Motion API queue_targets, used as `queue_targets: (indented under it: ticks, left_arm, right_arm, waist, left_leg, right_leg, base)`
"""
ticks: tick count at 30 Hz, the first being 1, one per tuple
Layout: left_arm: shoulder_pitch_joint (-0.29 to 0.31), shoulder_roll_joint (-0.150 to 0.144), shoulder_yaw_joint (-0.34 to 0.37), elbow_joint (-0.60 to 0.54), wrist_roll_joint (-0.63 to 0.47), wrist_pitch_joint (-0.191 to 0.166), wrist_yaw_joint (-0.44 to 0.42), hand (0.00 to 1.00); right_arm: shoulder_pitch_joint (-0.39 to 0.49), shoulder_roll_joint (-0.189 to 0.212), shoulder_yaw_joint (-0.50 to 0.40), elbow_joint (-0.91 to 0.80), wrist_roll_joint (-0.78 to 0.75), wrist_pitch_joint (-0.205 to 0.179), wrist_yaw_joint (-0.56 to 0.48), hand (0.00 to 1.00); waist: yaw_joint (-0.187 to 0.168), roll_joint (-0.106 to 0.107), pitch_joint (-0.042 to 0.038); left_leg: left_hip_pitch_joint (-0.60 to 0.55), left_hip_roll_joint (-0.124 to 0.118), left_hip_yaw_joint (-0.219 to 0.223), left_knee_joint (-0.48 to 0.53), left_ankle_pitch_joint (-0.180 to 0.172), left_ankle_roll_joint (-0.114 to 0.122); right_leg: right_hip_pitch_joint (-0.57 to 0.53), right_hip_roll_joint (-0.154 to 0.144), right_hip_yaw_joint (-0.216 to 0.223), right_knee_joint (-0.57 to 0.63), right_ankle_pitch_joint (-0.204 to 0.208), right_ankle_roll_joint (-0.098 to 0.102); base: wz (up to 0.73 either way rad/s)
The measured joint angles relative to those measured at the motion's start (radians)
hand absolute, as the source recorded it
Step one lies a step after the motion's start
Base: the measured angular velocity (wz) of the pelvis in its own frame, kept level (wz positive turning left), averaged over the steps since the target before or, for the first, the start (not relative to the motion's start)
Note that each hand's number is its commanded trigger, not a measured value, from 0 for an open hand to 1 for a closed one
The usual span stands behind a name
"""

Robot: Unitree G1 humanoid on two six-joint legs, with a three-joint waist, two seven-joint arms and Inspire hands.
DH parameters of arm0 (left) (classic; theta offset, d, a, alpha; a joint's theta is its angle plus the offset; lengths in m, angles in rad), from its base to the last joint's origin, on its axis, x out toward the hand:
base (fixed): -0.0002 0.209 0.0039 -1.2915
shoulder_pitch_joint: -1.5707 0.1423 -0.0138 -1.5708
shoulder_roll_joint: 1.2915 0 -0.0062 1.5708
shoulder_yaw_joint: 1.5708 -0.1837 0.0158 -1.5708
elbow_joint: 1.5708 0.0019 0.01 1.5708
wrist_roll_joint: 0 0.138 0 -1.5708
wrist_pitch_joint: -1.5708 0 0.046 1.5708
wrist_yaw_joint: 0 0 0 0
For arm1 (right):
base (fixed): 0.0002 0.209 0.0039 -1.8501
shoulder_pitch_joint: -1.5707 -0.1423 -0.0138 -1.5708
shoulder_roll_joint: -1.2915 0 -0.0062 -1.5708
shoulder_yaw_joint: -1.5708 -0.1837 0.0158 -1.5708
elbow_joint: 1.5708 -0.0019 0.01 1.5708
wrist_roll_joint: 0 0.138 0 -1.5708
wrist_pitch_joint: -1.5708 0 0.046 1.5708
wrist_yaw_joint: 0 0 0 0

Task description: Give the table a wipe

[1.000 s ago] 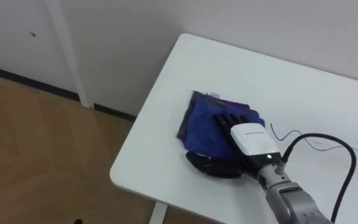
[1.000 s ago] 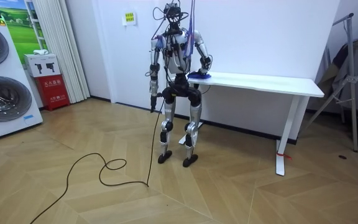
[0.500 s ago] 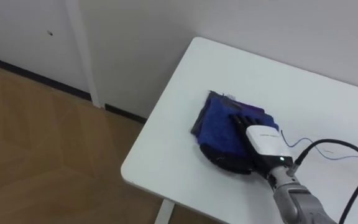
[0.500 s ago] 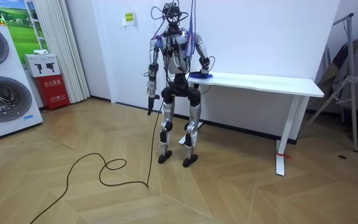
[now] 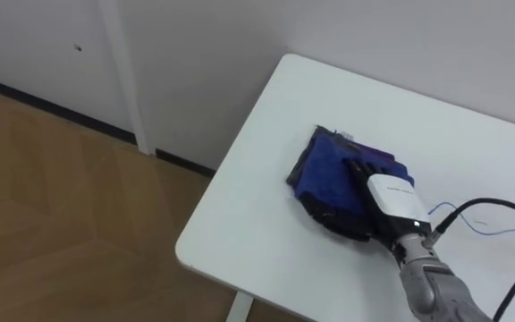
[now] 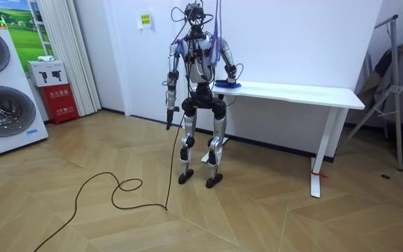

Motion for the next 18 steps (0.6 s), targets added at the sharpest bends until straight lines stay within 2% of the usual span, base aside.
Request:
queue_targets:
  ticks: [2, 9, 10, 12, 18]
  left_arm:
    - [0.001, -0.003, 0.000, -0.004, 0.000, 0.012, 0.000, 0.00]
    - [0.002, -0.004, 0.000, -0.007, 0.000, 0.021, 0.000, 0.00]
    - [0.002, -0.004, 0.001, -0.009, 0.001, 0.026, 0.000, 0.00]
    - [0.002, -0.004, 0.002, -0.010, 0.001, 0.033, -0.001, 0.00]
    - [0.001, -0.006, 0.002, -0.006, 0.010, 0.036, -0.010, 0.00]
  right_arm:
    - [-0.009, 0.000, 0.000, 0.012, 0.007, 0.003, 0.000, 0.00]
    - [-0.018, 0.000, 0.000, 0.020, 0.006, 0.009, 0.000, 0.00]
    - [-0.018, 0.000, 0.000, 0.020, 0.006, 0.009, 0.000, 0.05]
    - [-0.018, 0.000, 0.000, 0.021, 0.003, 0.010, 0.000, 1.00]
    - [-0.045, -0.001, -0.022, 0.027, -0.024, 0.019, -0.011, 1.00]
  waist:
    - [0.000, 0.005, -0.0004]
    - [0.000, 0.017, -0.0020]
    - [0.001, 0.018, -0.0022]
    - [0.002, 0.018, -0.0022]
    - [0.001, 0.017, -0.0027]
  left_leg:
    - [0.000, 0.000, 0.000, -0.002, 0.000, 0.000]
    - [0.000, 0.000, 0.000, -0.003, -0.001, 0.001]
    - [0.000, 0.000, 0.001, -0.002, -0.001, 0.001]
    - [0.000, 0.000, 0.001, -0.002, -0.001, 0.001]
    - [0.003, -0.001, -0.002, 0.008, -0.001, 0.001]
  right_leg:
    - [0.001, 0.000, -0.001, 0.000, 0.000, 0.000]
    - [0.001, -0.001, -0.002, 0.001, 0.000, 0.000]
    - [0.001, -0.001, -0.002, 0.001, 0.000, 0.000]
    - [0.002, -0.001, -0.002, 0.002, 0.000, 0.000]
    - [0.007, -0.002, -0.003, 0.002, 0.000, 0.000]
  base:
    - [0.00]
    - [0.00]
    - [0.00]
    - [0.00]
    - [0.01]
